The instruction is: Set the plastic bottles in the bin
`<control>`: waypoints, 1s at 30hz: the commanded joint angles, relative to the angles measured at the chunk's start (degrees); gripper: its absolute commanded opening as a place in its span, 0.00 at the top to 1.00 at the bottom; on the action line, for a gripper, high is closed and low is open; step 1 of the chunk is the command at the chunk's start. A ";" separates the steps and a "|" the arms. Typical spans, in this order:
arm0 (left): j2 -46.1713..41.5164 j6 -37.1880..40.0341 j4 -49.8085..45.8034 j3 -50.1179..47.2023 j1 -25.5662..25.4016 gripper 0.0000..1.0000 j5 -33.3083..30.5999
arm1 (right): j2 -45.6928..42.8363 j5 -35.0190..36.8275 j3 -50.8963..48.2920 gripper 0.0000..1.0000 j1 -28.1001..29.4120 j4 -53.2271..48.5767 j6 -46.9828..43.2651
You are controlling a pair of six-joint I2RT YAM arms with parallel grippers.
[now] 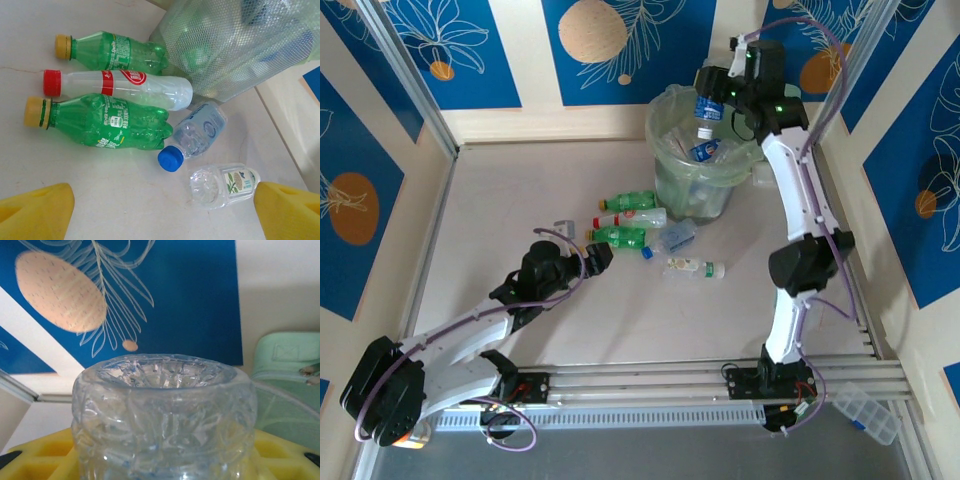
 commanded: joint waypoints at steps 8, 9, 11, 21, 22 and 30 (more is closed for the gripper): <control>1.18 -0.18 1.46 1.09 -0.42 0.08 1.37 | 16.90 -8.61 15.64 0.60 -0.73 -19.77 2.18; 1.31 -0.19 1.48 1.12 -0.48 0.08 1.37 | 17.18 -8.74 14.94 0.60 -0.87 -19.72 2.27; 1.54 -0.28 1.50 1.15 -0.51 0.08 1.48 | 17.82 -8.97 13.53 0.58 -1.07 -19.55 2.12; 1.27 0.65 0.63 1.44 -0.51 0.08 0.60 | 18.60 -10.38 13.64 0.30 -1.93 -20.51 0.47; 1.27 0.69 0.53 1.56 -0.51 0.08 0.50 | 17.96 -10.03 13.63 0.27 -1.93 -20.60 0.23; 0.77 1.03 0.17 1.56 -0.50 0.07 -0.07 | 11.45 -6.52 12.58 0.18 -0.56 -20.20 -1.90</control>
